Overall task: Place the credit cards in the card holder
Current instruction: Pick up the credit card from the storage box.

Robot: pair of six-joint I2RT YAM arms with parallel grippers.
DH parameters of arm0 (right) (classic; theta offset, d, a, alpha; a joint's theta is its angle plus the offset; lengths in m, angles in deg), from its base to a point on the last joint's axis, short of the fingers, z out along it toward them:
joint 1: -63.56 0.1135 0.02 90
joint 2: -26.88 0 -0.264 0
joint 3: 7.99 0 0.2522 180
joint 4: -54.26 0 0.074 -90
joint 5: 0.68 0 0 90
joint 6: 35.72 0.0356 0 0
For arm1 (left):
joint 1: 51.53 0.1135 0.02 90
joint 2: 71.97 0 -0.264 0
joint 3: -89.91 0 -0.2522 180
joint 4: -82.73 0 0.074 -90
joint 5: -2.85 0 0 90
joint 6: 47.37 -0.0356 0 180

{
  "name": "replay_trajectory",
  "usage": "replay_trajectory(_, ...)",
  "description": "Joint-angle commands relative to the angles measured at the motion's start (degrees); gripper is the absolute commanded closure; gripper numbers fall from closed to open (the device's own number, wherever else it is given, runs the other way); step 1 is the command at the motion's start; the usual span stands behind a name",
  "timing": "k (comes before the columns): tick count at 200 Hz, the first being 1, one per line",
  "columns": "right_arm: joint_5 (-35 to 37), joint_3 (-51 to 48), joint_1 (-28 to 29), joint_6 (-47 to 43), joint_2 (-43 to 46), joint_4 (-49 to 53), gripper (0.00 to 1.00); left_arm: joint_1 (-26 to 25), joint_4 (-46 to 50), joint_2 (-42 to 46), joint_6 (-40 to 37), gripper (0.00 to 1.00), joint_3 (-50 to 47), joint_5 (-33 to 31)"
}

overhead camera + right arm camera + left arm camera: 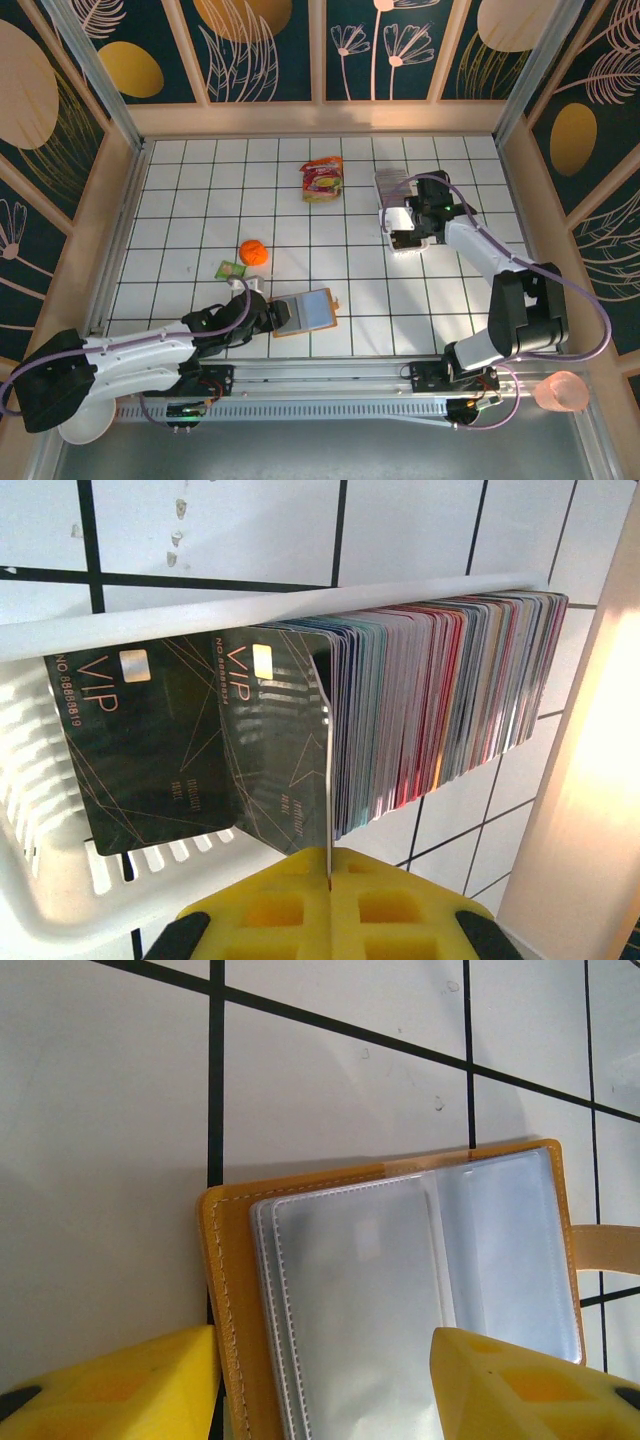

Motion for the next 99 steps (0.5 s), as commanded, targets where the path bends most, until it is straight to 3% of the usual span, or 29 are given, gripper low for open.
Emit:
replay_trajectory(1, -0.3, 1.1, 0.1, 1.7, 0.5, 0.4, 1.00, -0.1, 0.1, 1.2, 0.5, 0.43, -1.2, 1.0)
replay_trajectory(74, -3.6, 2.6, 1.2, 5.2, 4.7, 10.3, 1.00, -0.1, 0.9, 2.5, 0.0, 0.44, -0.9, 0.4)
replay_trajectory(99, -6.9, 4.0, 2.0, 10.9, 8.4, 13.2, 1.00, -0.1, 0.9, 2.3, -0.3, 0.44, -0.6, 0.3)
